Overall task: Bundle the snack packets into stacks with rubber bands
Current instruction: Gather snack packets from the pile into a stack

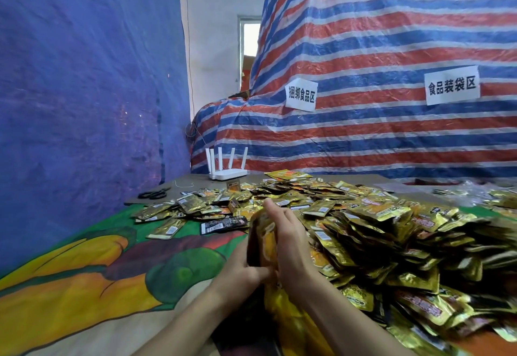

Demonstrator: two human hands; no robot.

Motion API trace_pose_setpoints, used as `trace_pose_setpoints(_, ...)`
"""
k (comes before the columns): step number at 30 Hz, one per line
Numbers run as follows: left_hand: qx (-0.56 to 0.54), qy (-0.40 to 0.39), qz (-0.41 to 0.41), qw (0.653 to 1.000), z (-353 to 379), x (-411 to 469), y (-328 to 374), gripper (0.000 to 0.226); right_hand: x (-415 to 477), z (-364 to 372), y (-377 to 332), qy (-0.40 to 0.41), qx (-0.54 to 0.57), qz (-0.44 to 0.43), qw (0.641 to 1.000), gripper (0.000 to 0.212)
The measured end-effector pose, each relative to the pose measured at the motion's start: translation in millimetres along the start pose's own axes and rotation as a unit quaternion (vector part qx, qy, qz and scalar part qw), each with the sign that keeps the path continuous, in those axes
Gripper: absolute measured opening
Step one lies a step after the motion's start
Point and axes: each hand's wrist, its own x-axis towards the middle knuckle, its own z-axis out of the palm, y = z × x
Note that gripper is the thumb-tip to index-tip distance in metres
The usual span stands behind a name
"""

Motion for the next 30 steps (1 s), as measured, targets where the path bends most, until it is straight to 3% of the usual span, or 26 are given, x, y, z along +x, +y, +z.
trace_pose_setpoints(3,0.016,-0.016,0.004,1.0,5,1,-7,0.054,-1,0,-4,0.027,-0.058,-0.017,0.998,0.076)
trace_pose_setpoints(7,-0.027,0.047,-0.013,0.998,10,5,-4,0.044,1,3,-12,0.028,-0.05,0.01,0.998,0.05)
trace_pose_setpoints(9,-0.039,0.094,0.006,0.995,13,7,-3,0.047,-2,2,-15,0.012,-0.12,-0.03,0.992,0.039)
trace_pose_setpoints(12,-0.072,0.152,0.03,0.985,20,4,5,0.06,-7,-1,-23,0.025,-0.182,-0.075,0.98,0.038)
trace_pose_setpoints(15,-0.078,0.153,0.042,0.984,32,3,19,0.055,-16,-5,-34,0.014,-0.191,-0.069,0.979,0.039)
trace_pose_setpoints(19,-0.083,0.163,0.014,0.983,60,0,37,0.04,-33,-29,-52,0.023,-0.23,-0.051,0.972,0.022)
trace_pose_setpoints(23,-0.002,0.123,-0.016,0.992,83,-19,34,0.04,-54,-71,-69,0.059,-0.278,-0.049,0.958,0.018)
trace_pose_setpoints(27,0.061,0.076,-0.01,0.995,90,-33,30,0.043,-82,-124,-88,0.096,-0.395,-0.067,0.911,0.013)
trace_pose_setpoints(30,0.043,0.093,-0.031,0.994,88,-36,31,0.041,-100,-165,-112,0.126,-0.535,-0.038,0.835,0.032)
